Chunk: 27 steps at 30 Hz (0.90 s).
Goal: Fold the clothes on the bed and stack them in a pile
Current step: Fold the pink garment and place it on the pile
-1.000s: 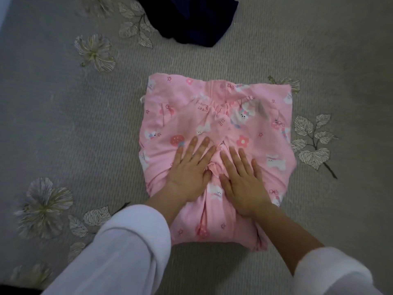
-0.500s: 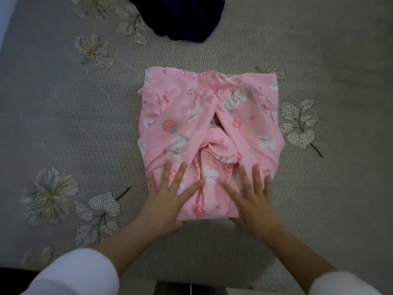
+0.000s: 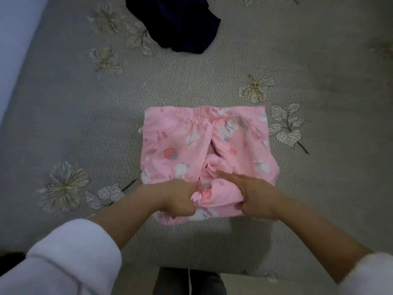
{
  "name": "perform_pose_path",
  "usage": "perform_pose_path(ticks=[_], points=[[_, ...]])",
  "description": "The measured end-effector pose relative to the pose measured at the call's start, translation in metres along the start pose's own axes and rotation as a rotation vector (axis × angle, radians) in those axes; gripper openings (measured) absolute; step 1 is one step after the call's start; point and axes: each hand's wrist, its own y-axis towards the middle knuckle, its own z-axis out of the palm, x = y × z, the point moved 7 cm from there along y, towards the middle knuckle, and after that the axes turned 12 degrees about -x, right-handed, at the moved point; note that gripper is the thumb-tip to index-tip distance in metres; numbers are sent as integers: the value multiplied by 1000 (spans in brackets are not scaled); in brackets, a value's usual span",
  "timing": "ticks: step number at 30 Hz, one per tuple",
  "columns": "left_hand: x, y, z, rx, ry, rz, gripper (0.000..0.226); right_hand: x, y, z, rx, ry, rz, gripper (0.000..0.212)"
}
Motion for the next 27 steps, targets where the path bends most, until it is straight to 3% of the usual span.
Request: perform_pose_path(ticks=[3, 6, 7, 9, 10, 12, 14, 17, 19, 21, 24, 25, 27], points=[[1, -24, 16, 216, -148, -109, 17, 9, -22, 10, 398, 96, 91, 86], [2, -36, 16, 233, -238, -140, 12, 11, -20, 12, 565, 58, 154, 49], [2, -37, 10, 161, -239, -127, 7, 11, -14, 11, 584, 23, 144, 33], [7, -39, -8, -92, -82, -86, 34, 13, 1, 8, 647, -96, -1, 14], [7, -43, -21, -284, 41, -58, 51, 16, 10, 4, 666, -148, -87, 6], [-13, -59, -46, -694, 309, 42, 60, 15, 31, -9, 633, -194, -159, 5], [-41, -68, -37, -893, 414, 207, 61, 8, 53, -29, 519, -216, -101, 11], [-55, -52, 2, -808, 522, 363, 61, -11, 76, -63, 237, -131, 114, 24], [-35, -30, 8, -758, 589, 267, 64, -21, 81, -85, -19, -10, 217, 28], [-10, -11, -2, -761, 581, 138, 59, -19, 71, -101, -338, 37, 207, 30], [14, 15, -11, -738, 499, 5, 59, 10, 28, -96, -828, -218, 4, 37], [17, 20, -11, -733, 483, -19, 59, 20, 17, -81, -861, -281, -70, 43], [22, 26, -9, -735, 427, -38, 60, 20, 12, -42, -711, -336, -90, 54]])
